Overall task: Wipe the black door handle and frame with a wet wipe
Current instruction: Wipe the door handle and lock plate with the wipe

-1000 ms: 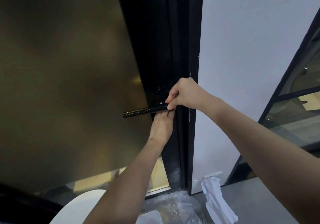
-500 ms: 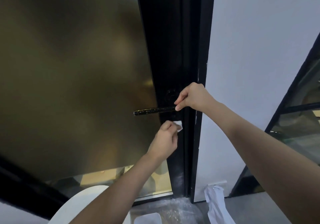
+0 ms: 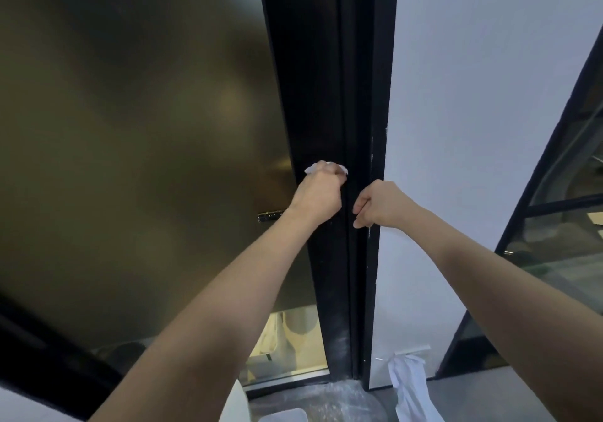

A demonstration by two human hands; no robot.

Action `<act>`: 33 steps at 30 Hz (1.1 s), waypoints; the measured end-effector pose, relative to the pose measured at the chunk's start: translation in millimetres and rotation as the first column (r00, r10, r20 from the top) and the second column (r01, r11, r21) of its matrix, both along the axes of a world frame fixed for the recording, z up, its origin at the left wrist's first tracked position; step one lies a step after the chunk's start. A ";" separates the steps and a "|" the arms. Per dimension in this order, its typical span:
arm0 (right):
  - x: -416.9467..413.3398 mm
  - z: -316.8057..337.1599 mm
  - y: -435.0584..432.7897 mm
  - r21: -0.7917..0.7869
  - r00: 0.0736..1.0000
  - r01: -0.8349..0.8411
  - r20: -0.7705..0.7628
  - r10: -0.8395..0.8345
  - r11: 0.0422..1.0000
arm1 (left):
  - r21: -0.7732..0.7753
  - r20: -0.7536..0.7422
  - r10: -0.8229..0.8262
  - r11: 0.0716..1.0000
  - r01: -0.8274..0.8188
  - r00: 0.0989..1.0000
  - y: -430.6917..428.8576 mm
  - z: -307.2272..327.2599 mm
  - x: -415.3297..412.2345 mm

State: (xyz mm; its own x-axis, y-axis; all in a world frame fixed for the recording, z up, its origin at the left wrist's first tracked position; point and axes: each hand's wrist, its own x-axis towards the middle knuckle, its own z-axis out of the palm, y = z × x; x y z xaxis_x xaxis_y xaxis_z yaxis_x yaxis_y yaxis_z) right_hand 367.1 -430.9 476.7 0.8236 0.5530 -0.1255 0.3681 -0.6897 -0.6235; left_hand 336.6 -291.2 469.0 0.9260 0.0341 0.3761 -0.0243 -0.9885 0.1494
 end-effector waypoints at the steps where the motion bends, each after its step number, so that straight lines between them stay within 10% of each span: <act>1: -2.5 -1.6 -0.6 0.014 1.000 0.000 -0.006 0.000 1.000 | 0.073 -0.036 -0.015 0.997 0.017 0.999 -1.8 0.4 1.6; 9: -21.1 0.1 10.8 0.292 1.000 0.025 -0.006 -0.024 0.956 | -0.440 0.042 0.116 0.894 -0.086 0.992 13.6 -4.8 -36.4; 15: -19.5 9.8 17.0 0.248 0.997 0.034 0.054 -0.049 0.968 | -0.297 0.125 -0.015 0.953 0.052 0.992 10.8 -18.0 -52.3; 20: -19.0 11.4 22.8 0.216 0.996 0.065 0.044 -0.077 0.974 | -0.147 0.175 0.184 0.976 -0.159 0.967 57.1 -34.3 -74.8; 30: -28.1 14.6 30.2 0.099 0.976 0.052 0.204 -0.072 0.994 | -0.677 -0.250 0.517 0.511 -0.530 0.818 54.8 -11.0 -82.5; 33: -35.0 11.9 29.2 0.054 0.953 0.032 0.300 -0.047 0.998 | -0.615 -0.278 0.502 0.563 -0.553 0.819 52.5 0.2 -88.9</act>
